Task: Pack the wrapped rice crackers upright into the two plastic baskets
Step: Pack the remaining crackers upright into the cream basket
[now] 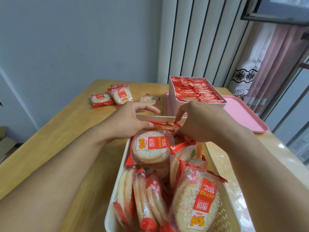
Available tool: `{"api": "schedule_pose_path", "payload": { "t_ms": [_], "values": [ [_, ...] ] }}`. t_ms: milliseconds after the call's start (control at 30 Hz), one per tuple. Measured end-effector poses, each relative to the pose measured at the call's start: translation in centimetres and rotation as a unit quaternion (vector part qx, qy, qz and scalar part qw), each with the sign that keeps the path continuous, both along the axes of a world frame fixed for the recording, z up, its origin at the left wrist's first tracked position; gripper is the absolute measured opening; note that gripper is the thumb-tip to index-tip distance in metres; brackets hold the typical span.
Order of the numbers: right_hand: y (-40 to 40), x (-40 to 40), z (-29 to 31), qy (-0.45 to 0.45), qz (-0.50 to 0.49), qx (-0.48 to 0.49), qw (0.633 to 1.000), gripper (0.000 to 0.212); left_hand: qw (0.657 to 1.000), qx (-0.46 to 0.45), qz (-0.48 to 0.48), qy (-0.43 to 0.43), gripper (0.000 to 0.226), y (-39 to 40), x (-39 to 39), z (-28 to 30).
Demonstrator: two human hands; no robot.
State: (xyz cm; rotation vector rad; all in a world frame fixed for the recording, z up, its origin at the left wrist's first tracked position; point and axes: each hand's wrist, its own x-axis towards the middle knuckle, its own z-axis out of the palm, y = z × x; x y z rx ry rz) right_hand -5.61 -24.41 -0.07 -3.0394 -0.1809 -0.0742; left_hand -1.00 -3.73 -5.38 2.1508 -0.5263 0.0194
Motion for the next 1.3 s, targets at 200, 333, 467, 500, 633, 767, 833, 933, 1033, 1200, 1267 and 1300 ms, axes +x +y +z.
{"api": "schedule_pose_path", "payload": {
  "t_ms": [200,333,467,500,633,767,833,933,1033,1200,1267,1300],
  "values": [
    [-0.6,0.3,1.0,-0.105,0.008,0.141,0.984,0.03,1.0,-0.029,-0.002,0.008,0.036,-0.1,0.1,-0.1],
    [-1.3,0.3,1.7,-0.14,0.026,0.233,0.962,0.023,0.996,-0.086,0.006,0.005,0.039,-0.4,-0.3,0.4],
    [-1.4,-0.2,2.6,-0.196,0.049,0.312,0.928,0.018,0.992,-0.128,-0.023,0.007,0.044,-0.9,-0.8,1.1],
    [-1.3,-0.3,2.7,-0.192,0.058,0.312,0.929,0.018,0.991,-0.129,-0.028,0.005,0.043,-1.0,-0.9,1.1],
    [-1.1,-0.3,2.4,-0.112,0.075,0.252,0.958,0.027,0.993,-0.11,-0.013,-0.05,0.028,-1.7,-1.3,1.1],
    [-1.1,-1.2,2.9,-0.118,0.136,0.225,0.958,0.059,0.984,-0.14,0.007,-0.105,0.021,-1.9,-1.5,1.5],
    [-1.1,-1.4,2.8,-0.135,0.139,0.184,0.964,0.055,0.982,-0.154,0.007,-0.108,0.021,-1.9,-1.7,1.8],
    [-0.7,-1.0,2.1,-0.144,0.107,0.154,0.972,0.039,0.974,-0.203,0.018,-0.098,0.031,-2.0,-1.9,2.2],
    [-0.2,-1.0,1.7,-0.123,0.119,0.166,0.971,0.043,0.968,-0.228,0.041,-0.092,0.051,-2.0,-2.0,2.3],
    [-0.1,-0.9,1.6,-0.114,0.143,0.199,0.963,0.041,0.971,-0.219,0.058,-0.072,0.045,-2.4,-2.5,2.4],
    [-0.5,-0.6,1.6,-0.106,0.139,0.202,0.964,0.055,0.973,-0.217,0.059,-0.056,0.031,-2.2,-2.0,2.3],
    [-0.7,-0.4,1.6,-0.107,0.133,0.198,0.965,0.059,0.977,-0.197,0.066,-0.055,0.023,-1.9,-1.7,2.2]
  ]
}}
